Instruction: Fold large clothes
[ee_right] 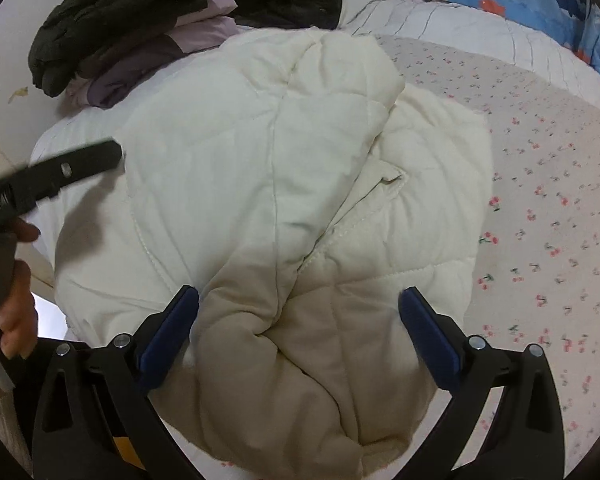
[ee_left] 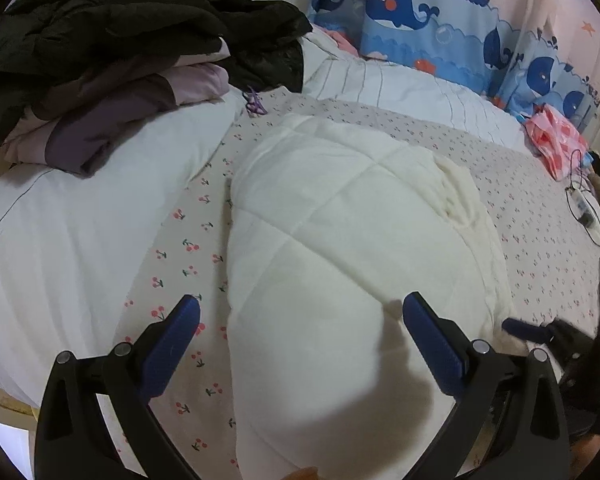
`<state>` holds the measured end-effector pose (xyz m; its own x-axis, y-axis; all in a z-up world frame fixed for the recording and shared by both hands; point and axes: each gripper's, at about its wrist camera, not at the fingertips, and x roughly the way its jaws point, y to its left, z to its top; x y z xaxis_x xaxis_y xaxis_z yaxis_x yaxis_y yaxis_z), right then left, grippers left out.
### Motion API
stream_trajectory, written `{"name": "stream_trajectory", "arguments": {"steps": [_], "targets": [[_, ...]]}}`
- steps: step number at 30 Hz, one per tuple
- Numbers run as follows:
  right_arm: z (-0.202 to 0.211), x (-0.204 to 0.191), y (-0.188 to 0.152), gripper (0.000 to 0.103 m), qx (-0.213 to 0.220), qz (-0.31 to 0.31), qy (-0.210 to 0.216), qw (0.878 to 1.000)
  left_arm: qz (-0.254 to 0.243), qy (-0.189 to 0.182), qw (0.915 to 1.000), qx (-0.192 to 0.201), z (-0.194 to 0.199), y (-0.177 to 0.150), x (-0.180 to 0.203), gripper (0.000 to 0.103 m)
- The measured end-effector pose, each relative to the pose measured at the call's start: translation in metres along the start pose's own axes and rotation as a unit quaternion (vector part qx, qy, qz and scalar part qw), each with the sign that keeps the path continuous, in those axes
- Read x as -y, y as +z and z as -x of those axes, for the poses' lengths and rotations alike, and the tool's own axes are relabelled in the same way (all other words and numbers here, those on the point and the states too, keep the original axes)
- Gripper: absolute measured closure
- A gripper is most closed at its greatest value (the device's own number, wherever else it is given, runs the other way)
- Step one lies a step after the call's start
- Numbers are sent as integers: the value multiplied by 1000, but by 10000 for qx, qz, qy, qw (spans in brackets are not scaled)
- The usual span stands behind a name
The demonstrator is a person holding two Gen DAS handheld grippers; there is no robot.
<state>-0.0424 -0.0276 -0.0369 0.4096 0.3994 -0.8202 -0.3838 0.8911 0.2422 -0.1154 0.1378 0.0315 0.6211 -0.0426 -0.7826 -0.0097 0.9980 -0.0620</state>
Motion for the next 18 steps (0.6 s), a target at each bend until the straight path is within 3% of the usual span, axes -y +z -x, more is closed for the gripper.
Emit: {"name": "stream_trajectory", "arguments": {"steps": [2,6,7,8,9,11,13,14,18], "targets": [[12,-5,-1,7,88,-120,-74,9999,-37,20,10000,-20,0,-2,1,6],[54,-18,-18,7,1089,-377,-124,9933,9,-35,10000,-20,4,-5,-2,6],[54,-20,-20,7,1097,-407,-248,9928,35,-44,10000,-26,5,-5,-3,6],[39,-23,-24,7,735,-328,-586,9950,67,-57,10000,-46,5,-6,-4,6],[18,-25,-28,7,255,-169,-659,9974,92,-78,9999,-69,5,-6,-5,6],[10,-16,-31,7,-1,-377,-481,9981,57,-111,9999,-47,9,-9,-3,6],[24,-10,-27,7,144,-554,-317,9979,9,-48,10000,22,13,-11,-1,6],[38,-10,-22,7,441,-543,-292,9971,-9,-41,10000,68,17,-12,0,6],[59,-6,-4,7,929,-431,-514,9934,-40,28,9997,256,23,-10,3,6]]}}
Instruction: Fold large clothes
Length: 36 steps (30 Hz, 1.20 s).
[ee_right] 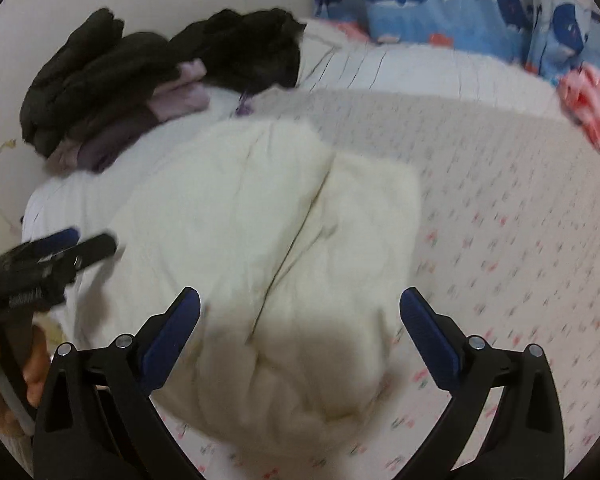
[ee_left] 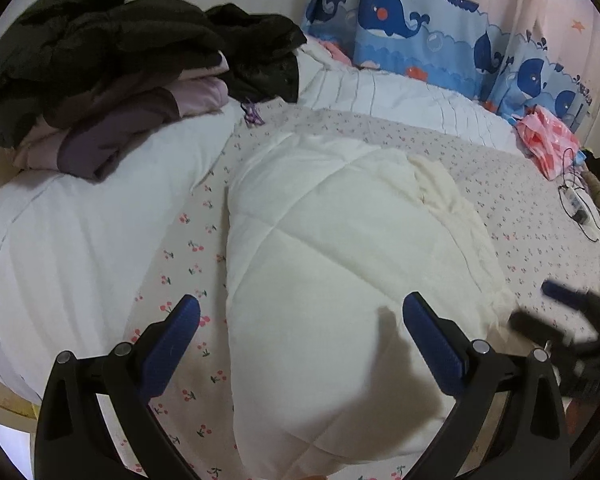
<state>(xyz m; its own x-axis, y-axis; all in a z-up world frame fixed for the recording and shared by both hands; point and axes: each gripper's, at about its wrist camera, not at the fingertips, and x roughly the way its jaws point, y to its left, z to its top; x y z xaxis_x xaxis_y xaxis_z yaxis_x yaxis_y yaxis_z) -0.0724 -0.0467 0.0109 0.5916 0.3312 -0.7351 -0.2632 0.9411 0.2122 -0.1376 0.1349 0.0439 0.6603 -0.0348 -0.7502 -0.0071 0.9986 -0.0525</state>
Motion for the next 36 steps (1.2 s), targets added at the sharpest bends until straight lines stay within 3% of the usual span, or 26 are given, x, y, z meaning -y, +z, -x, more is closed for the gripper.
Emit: {"name": "stream_trajectory", "arguments": {"steps": [4,9,14,22,31,36], "targets": [[-28,15,6,7,-220,-42,-116,9997,-15,152,9998,98,-1,4,4,6],[-59,28,-15,7,-244,-439,350,9981,-225,527,9980,272,-1,3,13,6],[-52,21,-5,7,-335,-195,229,9990,-485,558,9969,279,-2,5,21,6],[-51,22,-7,7,-389,-298,192,9986,-597,498,9965,305,-1,5,34,6],[-10,9,-2,7,563,59,117,9983,-508,431,9974,280,-1,5,33,6],[-27,2,-7,7,92,215,188,9995,-488,430,9976,241,-2,5,34,6]]}}
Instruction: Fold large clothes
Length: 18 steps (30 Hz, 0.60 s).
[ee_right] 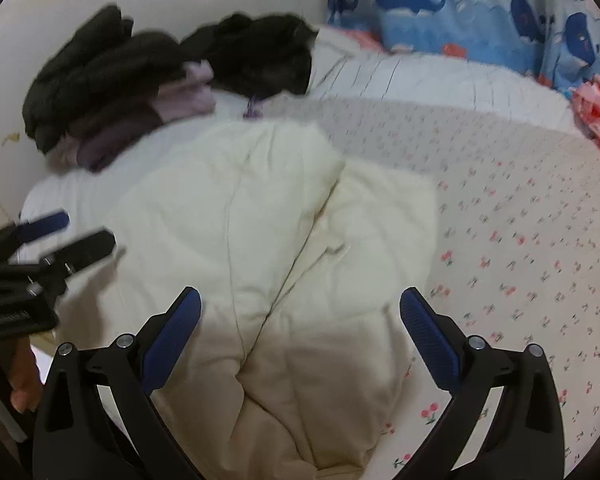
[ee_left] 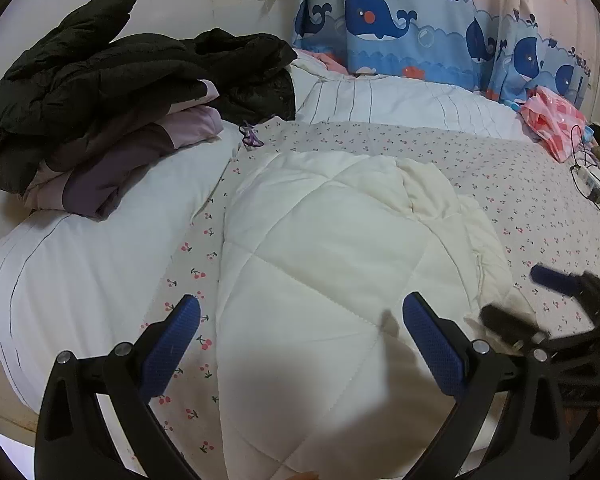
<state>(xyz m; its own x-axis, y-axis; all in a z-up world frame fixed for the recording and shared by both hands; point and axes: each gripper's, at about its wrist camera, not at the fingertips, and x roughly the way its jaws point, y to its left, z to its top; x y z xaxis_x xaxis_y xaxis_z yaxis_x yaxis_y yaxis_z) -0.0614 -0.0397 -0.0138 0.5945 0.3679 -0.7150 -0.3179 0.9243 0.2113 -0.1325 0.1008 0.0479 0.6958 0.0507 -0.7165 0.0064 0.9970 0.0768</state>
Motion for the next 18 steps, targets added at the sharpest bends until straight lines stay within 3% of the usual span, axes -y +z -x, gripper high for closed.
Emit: {"name": "stream_trajectory", "arguments": {"steps": [2,7,14,16,18], "targets": [[-8,-3,-3,7,-190,82,-22,9998,-26,7,10000,-3,0,0,2,6],[-6,-3,-3,7,-182,109,-30,9998,-60,-17,9999,-82,-3,-1,3,6],[23,-2,1,7,468,46,1,9989,162,-221,9994,-214,-9,1,-2,6],[21,-1,1,7,390,39,27,9992,218,-226,9992,-245,-12,1,-3,6],[6,-4,-3,7,35,99,12,9999,250,-221,9991,-268,-14,0,-3,6]]}}
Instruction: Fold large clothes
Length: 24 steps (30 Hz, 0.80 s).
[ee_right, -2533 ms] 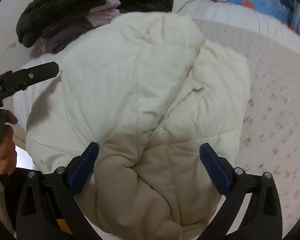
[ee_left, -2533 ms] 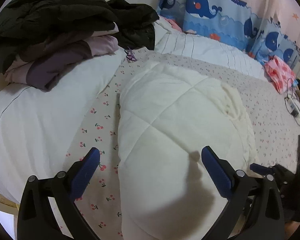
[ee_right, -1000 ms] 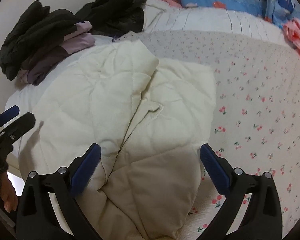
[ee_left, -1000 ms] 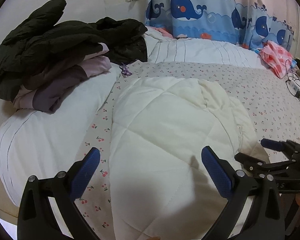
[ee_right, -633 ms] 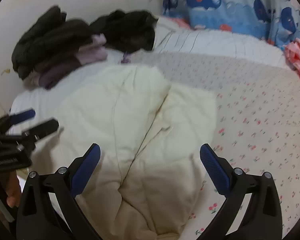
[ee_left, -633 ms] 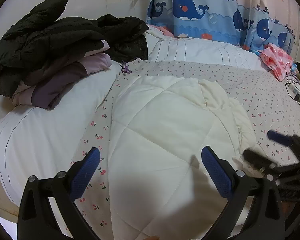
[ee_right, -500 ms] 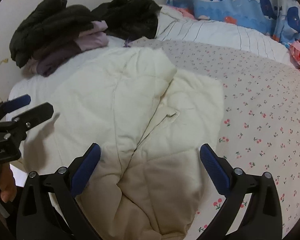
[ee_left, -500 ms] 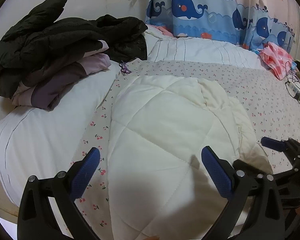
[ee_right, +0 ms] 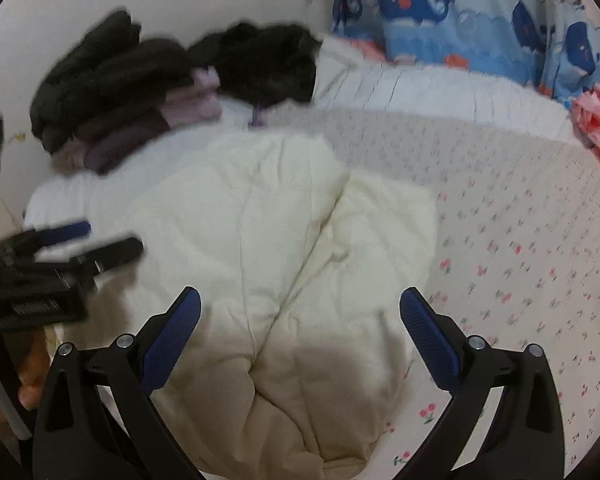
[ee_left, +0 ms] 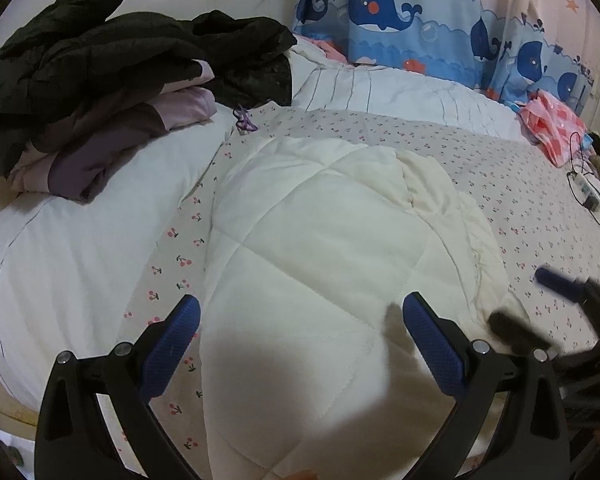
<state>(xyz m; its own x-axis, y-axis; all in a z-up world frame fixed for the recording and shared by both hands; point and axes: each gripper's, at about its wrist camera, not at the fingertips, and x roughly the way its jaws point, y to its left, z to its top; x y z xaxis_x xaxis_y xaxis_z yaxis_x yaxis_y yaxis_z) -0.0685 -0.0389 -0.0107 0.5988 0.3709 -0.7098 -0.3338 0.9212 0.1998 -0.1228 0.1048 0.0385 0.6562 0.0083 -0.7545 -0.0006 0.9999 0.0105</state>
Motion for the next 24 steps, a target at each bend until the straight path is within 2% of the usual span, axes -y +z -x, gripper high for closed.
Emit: {"name": "stream_trajectory", "arguments": {"steps": [2,5,13,15,17,18,24], "targets": [[-15,-3,-6,7,-303,40,-30,9995,-2,-7,10000,-63,-3,-1,1,6],[-15,-1,-6,7,-292,-29,-35,9996,-16,-32,9999,-104,-4,-2,3,6],[7,-8,1,7,207,2,-310,9993,-130,96,9999,-9,0,-1,7,6],[0,-9,1,7,-11,-61,-458,9989,-136,123,9998,28,1,0,8,6],[-15,-10,6,7,-555,32,-484,9973,-149,166,9997,48,1,2,9,6],[-18,-10,8,7,-681,53,-458,9966,-164,182,9997,66,1,3,10,6],[-5,-3,12,7,-361,-64,-342,9987,-169,108,9998,86,0,4,12,6]]}}
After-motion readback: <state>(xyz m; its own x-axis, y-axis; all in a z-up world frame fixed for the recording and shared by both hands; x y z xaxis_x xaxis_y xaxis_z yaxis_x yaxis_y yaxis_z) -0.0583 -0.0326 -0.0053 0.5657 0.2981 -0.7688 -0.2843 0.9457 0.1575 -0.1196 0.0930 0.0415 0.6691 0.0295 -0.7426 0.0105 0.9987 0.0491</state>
